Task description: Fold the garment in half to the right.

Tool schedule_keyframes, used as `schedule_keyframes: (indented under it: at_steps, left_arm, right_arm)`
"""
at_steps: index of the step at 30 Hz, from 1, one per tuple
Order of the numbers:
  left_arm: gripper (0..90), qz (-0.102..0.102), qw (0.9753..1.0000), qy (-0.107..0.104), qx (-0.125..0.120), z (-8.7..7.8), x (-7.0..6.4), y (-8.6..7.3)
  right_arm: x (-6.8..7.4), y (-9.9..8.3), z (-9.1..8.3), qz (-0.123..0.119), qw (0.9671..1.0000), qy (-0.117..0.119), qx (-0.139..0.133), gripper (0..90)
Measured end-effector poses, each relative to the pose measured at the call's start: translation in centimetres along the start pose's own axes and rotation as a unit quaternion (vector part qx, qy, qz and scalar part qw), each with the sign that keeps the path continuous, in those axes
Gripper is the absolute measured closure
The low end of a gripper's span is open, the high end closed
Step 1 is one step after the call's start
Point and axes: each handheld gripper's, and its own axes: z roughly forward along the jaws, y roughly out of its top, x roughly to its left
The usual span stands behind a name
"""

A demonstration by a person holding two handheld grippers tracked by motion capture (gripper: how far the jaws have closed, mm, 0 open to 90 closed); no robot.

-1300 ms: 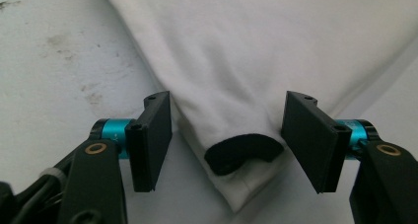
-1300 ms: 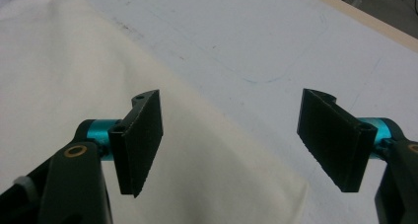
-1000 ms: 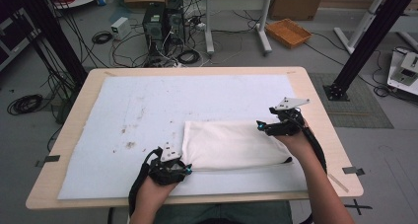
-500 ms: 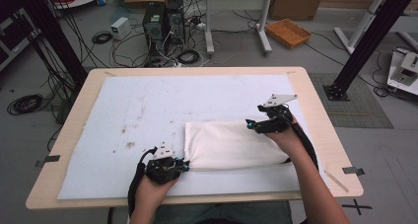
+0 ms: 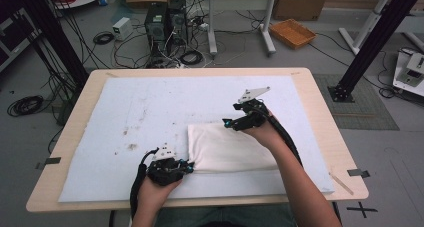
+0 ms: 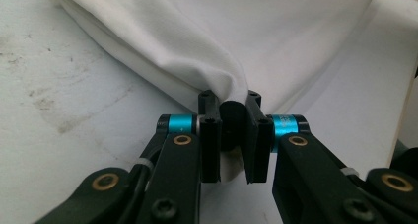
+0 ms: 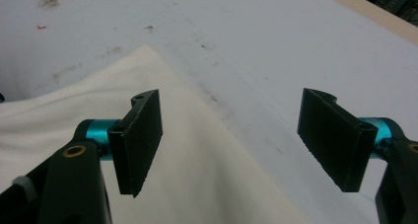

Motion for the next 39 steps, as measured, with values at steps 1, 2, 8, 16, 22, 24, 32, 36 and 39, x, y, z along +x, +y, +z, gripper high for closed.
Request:
schedule_keyframes:
  at_steps: [1, 2, 8, 16, 22, 24, 32, 36, 39]
  left_arm:
    - [79.9, 0.001, 1.0, 0.002, 0.006, 0.1, 0.0, 0.0]
    - [79.9, -0.002, 0.9999, 0.004, 0.012, 0.3, 0.1, 0.0]
    - [80.0, -0.019, 0.9997, -0.003, 0.016, 0.4, 0.4, 0.1]
    - [80.4, -0.028, 0.9994, -0.008, 0.017, 0.5, 0.7, 0.0]
    - [80.4, -0.023, 0.9996, -0.003, 0.018, 0.5, 0.5, 0.0]
    - [80.4, -0.022, 0.9996, -0.001, 0.015, 0.5, 0.4, 0.0]
    - [81.0, -0.024, 0.9997, -0.003, -0.001, 0.0, 0.4, 0.0]
    - [81.0, -0.022, 0.9996, -0.011, -0.015, -0.5, 0.3, 0.2]
    - [81.0, -0.016, 0.9994, -0.015, -0.026, -1.1, 0.0, 0.6]
  right_arm:
    - [0.3, 0.3, 0.6, -0.001, 1.0, 0.005, 0.004, 25.6]
    - [0.6, 0.7, 1.5, 0.0, 0.9999, 0.013, 0.011, 25.6]
    - [1.5, 2.0, 5.3, 0.009, 0.9979, 0.056, 0.033, 25.7]
    - [2.9, 3.2, 10.2, 0.008, 0.9936, 0.087, 0.072, 38.2]
    - [4.2, 3.3, 12.5, -0.032, 0.99, 0.079, 0.112, 61.9]
    - [4.4, 3.6, 12.6, -0.036, 0.9888, 0.088, 0.116, 71.7]
    - [4.9, 3.9, 12.7, -0.05, 0.9881, 0.086, 0.118, 87.8]
    - [5.0, 4.1, 12.4, -0.047, 0.99, 0.086, 0.101, 87.9]
    - [5.3, 4.4, 11.9, -0.051, 0.9909, 0.089, 0.087, 87.8]
